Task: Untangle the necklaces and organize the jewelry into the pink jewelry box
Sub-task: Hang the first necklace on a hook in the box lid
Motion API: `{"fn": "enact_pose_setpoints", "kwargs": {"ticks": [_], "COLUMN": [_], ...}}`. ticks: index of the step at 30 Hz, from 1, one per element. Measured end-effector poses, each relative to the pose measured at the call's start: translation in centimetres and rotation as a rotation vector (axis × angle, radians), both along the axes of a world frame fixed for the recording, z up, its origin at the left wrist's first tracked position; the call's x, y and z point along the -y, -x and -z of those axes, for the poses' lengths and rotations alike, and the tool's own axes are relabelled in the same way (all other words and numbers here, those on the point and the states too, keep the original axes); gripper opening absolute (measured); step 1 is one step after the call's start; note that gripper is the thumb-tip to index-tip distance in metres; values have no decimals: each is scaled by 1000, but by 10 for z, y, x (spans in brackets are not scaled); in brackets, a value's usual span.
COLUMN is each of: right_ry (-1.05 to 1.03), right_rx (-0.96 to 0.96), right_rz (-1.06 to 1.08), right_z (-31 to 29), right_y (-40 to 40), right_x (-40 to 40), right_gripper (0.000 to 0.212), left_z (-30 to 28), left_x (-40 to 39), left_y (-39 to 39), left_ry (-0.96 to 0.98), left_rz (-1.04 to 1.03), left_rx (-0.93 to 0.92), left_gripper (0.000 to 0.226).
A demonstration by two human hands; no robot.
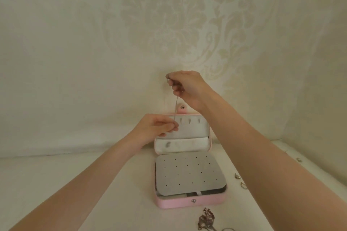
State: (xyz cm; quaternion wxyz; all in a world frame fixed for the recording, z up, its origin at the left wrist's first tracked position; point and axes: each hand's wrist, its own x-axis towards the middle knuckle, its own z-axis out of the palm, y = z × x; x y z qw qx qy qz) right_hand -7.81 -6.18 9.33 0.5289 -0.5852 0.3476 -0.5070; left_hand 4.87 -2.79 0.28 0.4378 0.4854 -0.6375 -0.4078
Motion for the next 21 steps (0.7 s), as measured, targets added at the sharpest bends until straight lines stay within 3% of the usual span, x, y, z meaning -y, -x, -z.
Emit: {"fn": "enact_pose_setpoints", "kwargs": {"ticks": [8, 15, 21], "right_ry": [64, 112, 69], "right_rx": [-47, -117, -189], "right_rz": [-13, -58, -98], "right_z": [0, -8, -2], "right_y": [1, 9, 13], "right_x": [6, 6, 5], "right_gripper": [13, 14, 12], "left_z": [4, 18, 17], "left_x": [11, 22, 19], "left_y": [-7, -8, 2], "left_ry": [241, 253, 478], "left_rz": [-118, -232, -343], "left_rx": [399, 503, 1095], "left_gripper": [19, 10, 6]}}
